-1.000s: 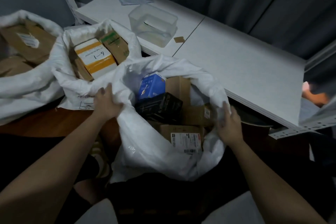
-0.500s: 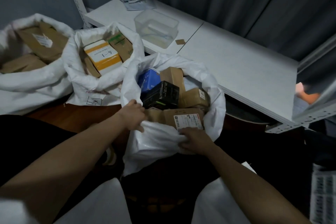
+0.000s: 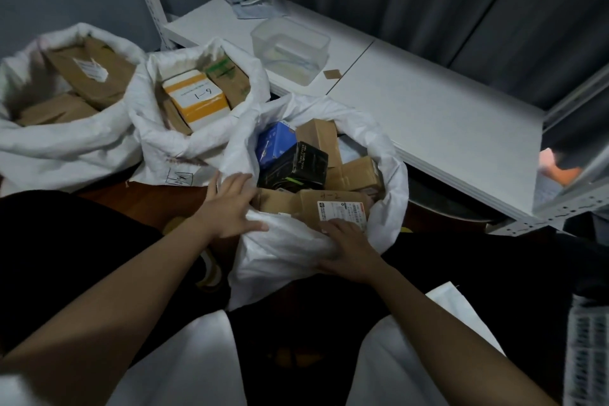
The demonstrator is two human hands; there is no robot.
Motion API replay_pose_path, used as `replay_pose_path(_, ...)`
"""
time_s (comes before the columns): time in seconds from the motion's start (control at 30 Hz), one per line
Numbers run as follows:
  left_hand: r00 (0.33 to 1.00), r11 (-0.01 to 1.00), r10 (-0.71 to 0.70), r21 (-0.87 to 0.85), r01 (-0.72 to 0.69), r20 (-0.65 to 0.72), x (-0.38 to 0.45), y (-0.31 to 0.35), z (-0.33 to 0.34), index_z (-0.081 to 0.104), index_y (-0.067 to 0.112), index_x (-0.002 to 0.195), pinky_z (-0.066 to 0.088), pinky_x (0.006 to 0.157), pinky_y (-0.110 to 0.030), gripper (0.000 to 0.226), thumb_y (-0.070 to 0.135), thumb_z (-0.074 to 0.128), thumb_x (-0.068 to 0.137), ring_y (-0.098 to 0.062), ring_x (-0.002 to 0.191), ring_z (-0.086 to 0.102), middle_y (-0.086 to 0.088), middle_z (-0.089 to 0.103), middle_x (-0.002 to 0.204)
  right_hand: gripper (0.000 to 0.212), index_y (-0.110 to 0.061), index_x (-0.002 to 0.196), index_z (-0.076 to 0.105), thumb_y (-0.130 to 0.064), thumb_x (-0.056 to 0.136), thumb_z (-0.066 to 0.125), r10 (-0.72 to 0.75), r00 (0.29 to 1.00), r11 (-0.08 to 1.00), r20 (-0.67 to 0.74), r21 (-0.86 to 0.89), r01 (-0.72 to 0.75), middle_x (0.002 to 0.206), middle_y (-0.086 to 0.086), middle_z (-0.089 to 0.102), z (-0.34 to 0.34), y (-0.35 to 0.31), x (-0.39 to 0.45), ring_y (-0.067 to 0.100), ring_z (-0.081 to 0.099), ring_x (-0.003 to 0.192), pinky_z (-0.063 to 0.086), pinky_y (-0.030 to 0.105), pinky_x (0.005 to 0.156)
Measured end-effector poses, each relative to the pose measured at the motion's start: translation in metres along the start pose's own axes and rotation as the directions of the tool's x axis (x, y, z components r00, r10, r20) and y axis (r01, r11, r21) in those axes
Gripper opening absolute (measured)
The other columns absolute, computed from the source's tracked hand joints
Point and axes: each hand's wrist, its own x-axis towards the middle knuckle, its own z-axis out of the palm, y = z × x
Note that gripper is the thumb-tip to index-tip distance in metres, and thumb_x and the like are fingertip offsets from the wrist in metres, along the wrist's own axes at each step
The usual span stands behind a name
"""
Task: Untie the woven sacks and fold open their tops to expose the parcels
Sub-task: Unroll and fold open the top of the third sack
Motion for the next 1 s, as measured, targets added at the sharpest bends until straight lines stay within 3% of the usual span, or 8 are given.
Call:
replay_pose_path(0.1, 0.936, 0.898, -0.28, -0.402, 0.178, -0.211, -0.005, 0.007, 0.007, 0.015, 0.03, 0.148, -0.004, 0.114, -0.05, 0.096, 0.081, 0.044, 0.072, -0.025, 0.145, -0.004, -0.003, -0.002, 0.158, 0.078, -0.041, 0.141, 0.034, -0.065, 0.073, 0.064, -0.058, 0.996, 0.992, -0.071, 0.109, 0.065, 0.144, -0.003, 0.033, -0.002, -0.014, 0.006, 0.019, 0.032, 0.132, 0.031, 0.037, 0.108)
replay_pose_path(0.23, 0.718, 0.253, -0.686, -0.888, 0.384, 0.115, 0.002, 0.007, 0.02, 0.005, 0.014, 0.151, 0.022, 0.114, -0.047, 0.094, 0.055, 0.057, 0.085, -0.038, 0.141, 0.018, -0.018, 0.009, 0.156, 0.065, -0.029, 0.137, 0.046, -0.066, 0.083, 0.048, -0.11, 0.983, 0.978, -0.144, 0.162, 0.133, 0.138, -0.002, 0.04, 0.003, -0.038, 0.016, 0.016, 0.037, 0.128, 0.032, 0.03, 0.105)
replay_pose_path(0.33, 0.754, -0.189, -0.498, -0.902, 0.388, 0.429, 0.009, 0.009, 0.037, 0.022, 0.008, 0.148, 0.051, 0.089, -0.048, 0.082, 0.059, 0.048, 0.089, -0.037, 0.117, 0.053, -0.019, 0.043, 0.14, 0.05, -0.021, 0.128, 0.053, -0.055, 0.091, 0.047, -0.186, 0.969, 0.957, -0.161, 0.195, 0.216, 0.132, -0.001, 0.045, 0.009, -0.053, 0.022, 0.013, 0.042, 0.122, 0.035, 0.026, 0.1)
replay_pose_path(0.4, 0.81, -0.262, -0.444, -0.92, 0.291, 0.382, 0.012, 0.017, 0.035, 0.045, 0.0, 0.133, 0.055, 0.061, -0.035, 0.062, 0.049, 0.045, 0.095, -0.027, 0.085, 0.064, -0.016, 0.063, 0.107, 0.039, -0.018, 0.122, 0.055, -0.043, 0.092, 0.056, -0.187, 0.967, 0.946, -0.174, 0.233, 0.225, 0.127, 0.0, 0.047, 0.013, -0.056, 0.026, 0.012, 0.045, 0.118, 0.036, 0.024, 0.093)
replay_pose_path(0.6, 0.907, -0.657, -0.289, -0.753, 0.045, 0.306, 0.018, 0.015, 0.019, 0.05, 0.0, 0.131, 0.059, 0.068, -0.029, 0.056, 0.044, 0.036, 0.099, -0.02, 0.085, 0.071, -0.015, 0.07, 0.102, 0.082, -0.022, 0.144, 0.028, -0.044, 0.079, 0.073, 0.096, 0.959, 0.845, -0.265, 0.531, 0.062, 0.137, -0.021, 0.035, 0.02, -0.074, 0.038, -0.008, 0.034, 0.126, 0.027, 0.013, 0.104)
replay_pose_path(0.7, 0.834, -0.606, -0.347, -0.781, 0.15, 0.429, 0.024, 0.022, 0.021, 0.046, -0.001, 0.132, 0.058, 0.068, -0.031, 0.069, 0.056, 0.04, 0.094, -0.022, 0.083, 0.07, -0.012, 0.07, 0.096, 0.064, -0.012, 0.137, 0.04, -0.041, 0.086, 0.066, 0.164, 0.981, 0.912, -0.102, 0.395, -0.111, 0.134, -0.002, 0.048, 0.025, -0.078, 0.048, 0.013, 0.046, 0.121, 0.031, 0.022, 0.095)
replay_pose_path(0.83, 0.628, -0.265, -0.563, -0.837, 0.478, 0.537, 0.029, 0.035, 0.031, 0.021, 0.017, 0.141, 0.052, 0.086, -0.047, 0.121, 0.08, 0.065, 0.048, -0.032, 0.105, 0.057, -0.011, 0.048, 0.124, 0.022, -0.002, 0.112, 0.057, -0.009, 0.092, 0.051, 0.03, 0.977, 0.992, -0.212, -0.11, -0.054, 0.109, 0.017, 0.059, 0.029, -0.082, 0.06, 0.033, 0.058, 0.1, 0.045, 0.036, 0.084)
replay_pose_path(1.0, 0.698, -0.18, -0.578, -0.9, 0.397, 0.423, 0.036, 0.042, 0.051, 0.036, 0.002, 0.132, 0.052, 0.086, -0.047, 0.056, 0.019, 0.066, 0.087, -0.038, 0.109, 0.056, -0.022, 0.052, 0.127, 0.048, -0.007, 0.116, 0.053, -0.035, 0.078, 0.055, -0.151, 0.986, 0.98, -0.078, -0.143, 0.139, 0.107, 0.015, 0.061, 0.048, -0.069, 0.05, 0.033, 0.06, 0.094, 0.049, 0.039, 0.08)
